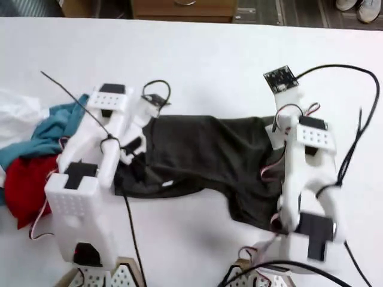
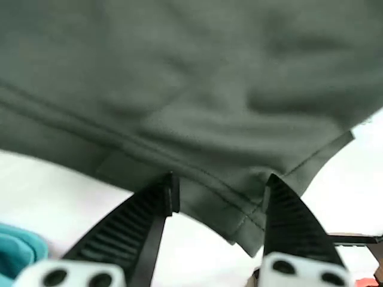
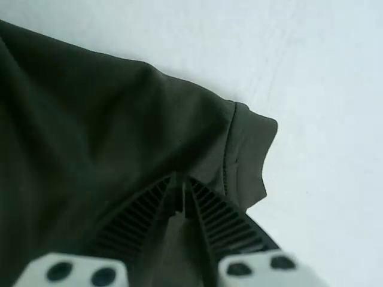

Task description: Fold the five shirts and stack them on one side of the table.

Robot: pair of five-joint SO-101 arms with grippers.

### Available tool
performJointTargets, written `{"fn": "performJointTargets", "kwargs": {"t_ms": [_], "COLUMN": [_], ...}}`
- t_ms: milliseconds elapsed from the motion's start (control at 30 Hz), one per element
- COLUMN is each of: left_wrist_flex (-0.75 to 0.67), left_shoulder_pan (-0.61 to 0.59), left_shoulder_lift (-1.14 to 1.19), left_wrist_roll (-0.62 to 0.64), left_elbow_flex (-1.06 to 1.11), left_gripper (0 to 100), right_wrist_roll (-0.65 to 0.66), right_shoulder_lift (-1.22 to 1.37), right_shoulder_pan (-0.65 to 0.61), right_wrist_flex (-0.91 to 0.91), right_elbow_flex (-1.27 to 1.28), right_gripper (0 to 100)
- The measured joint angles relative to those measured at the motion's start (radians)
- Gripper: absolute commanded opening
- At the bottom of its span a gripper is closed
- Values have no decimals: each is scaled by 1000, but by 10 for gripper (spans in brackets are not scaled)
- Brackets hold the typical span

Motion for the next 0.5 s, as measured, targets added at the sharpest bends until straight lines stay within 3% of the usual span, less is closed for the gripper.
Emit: {"fn": "performJointTargets", "kwargs": {"t_ms": [200,500], "left_wrist_flex": [25,40], "left_shoulder_pan": [-83,-103], "left_shoulder_lift": [0,2], "left_wrist_roll": [-25,-49], "left_elbow_flex": [0,-23], "left_gripper": [246,246], "right_wrist_roll": [0,0], "right_shoulder_lift": [173,287], "right_shoulder_pan": [58,129], "right_wrist_flex": [0,0], "right_elbow_flex": [-123,-235], "right_gripper": [20,20]}}
